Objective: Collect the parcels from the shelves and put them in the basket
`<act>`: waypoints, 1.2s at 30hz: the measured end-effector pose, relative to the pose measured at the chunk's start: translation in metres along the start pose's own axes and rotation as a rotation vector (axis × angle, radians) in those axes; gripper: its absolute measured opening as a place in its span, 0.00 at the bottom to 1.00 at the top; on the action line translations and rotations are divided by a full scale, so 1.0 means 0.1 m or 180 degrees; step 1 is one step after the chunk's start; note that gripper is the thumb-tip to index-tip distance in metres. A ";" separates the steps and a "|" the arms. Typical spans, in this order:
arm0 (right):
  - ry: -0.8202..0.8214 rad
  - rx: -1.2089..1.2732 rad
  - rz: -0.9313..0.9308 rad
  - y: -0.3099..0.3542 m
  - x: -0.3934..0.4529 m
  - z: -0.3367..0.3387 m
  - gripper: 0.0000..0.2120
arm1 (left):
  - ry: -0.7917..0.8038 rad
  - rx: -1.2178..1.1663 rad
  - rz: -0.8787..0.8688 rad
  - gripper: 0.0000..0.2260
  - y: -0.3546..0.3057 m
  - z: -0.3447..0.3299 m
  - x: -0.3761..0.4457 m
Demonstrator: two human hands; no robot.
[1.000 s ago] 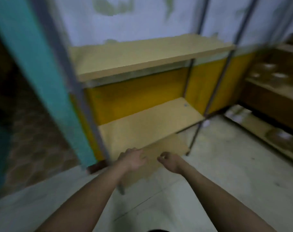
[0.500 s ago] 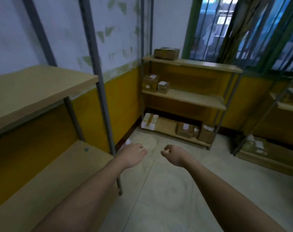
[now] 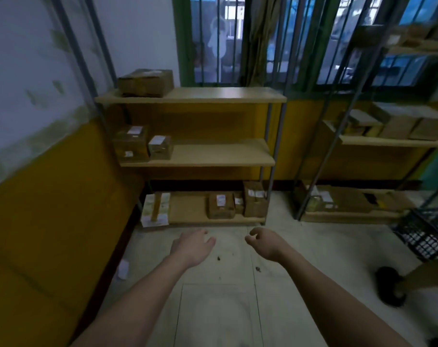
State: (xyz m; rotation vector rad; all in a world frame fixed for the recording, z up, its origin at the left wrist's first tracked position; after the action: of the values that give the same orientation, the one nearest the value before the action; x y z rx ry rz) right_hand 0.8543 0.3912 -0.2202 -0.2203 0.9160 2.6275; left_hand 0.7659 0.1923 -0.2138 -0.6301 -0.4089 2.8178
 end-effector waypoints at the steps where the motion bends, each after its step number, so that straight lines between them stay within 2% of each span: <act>1: -0.0002 0.0034 -0.0010 -0.09 0.25 0.07 0.25 | 0.0022 0.0023 0.0009 0.27 -0.10 0.00 0.26; 6: 0.0339 0.0045 -0.0132 -0.40 1.36 0.25 0.24 | 0.0210 -0.0181 0.0280 0.27 -0.34 0.00 1.34; 11: 0.0748 0.0057 -0.0167 -0.57 2.41 0.29 0.25 | 0.0379 -0.0784 0.0682 0.24 -0.31 0.08 2.31; 17: 0.1062 0.0424 -0.0399 -1.03 3.79 -0.34 0.22 | 0.0500 -0.1523 0.1136 0.21 -0.03 -0.21 3.97; 23: 0.0917 0.0856 -0.0873 -2.04 5.45 -1.39 0.17 | 0.0737 -0.2016 0.1392 0.12 0.32 -1.30 5.90; 26: 0.0918 0.1073 -0.1118 -2.60 6.25 -1.96 0.17 | 0.1013 -0.1662 0.1327 0.17 0.46 -2.02 6.76; 29: 0.0938 0.1214 -0.1237 -3.13 7.00 -2.40 0.14 | 0.1019 -0.1600 0.1379 0.19 0.54 -2.62 7.52; 31: 0.0688 0.1367 -0.1300 -3.44 7.51 -2.61 0.15 | 0.0944 -0.1803 0.1495 0.23 0.55 -2.95 8.05; 34: 0.0118 0.1755 -0.1562 -3.79 8.14 -2.83 0.24 | 0.0731 -0.2279 0.1537 0.31 0.48 -3.35 8.79; 36: 0.0001 0.1896 -0.1528 -3.90 8.46 -2.95 0.25 | 0.0562 -0.2621 0.1634 0.34 0.40 -3.55 9.18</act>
State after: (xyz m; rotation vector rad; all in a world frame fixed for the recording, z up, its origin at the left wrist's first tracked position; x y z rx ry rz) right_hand 0.2245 0.7226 -0.8905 -0.2460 1.3930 1.8336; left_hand 0.1070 0.4860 -0.8844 -1.2739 -1.6043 2.9188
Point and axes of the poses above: each hand's wrist, its own x-axis towards the middle knuckle, its own z-axis out of the back of the hand, y = z × x, the point moved 4 cm from there along x, towards the middle knuckle, and after that the axes turned 11 degrees about z, right-handed, at the moved point
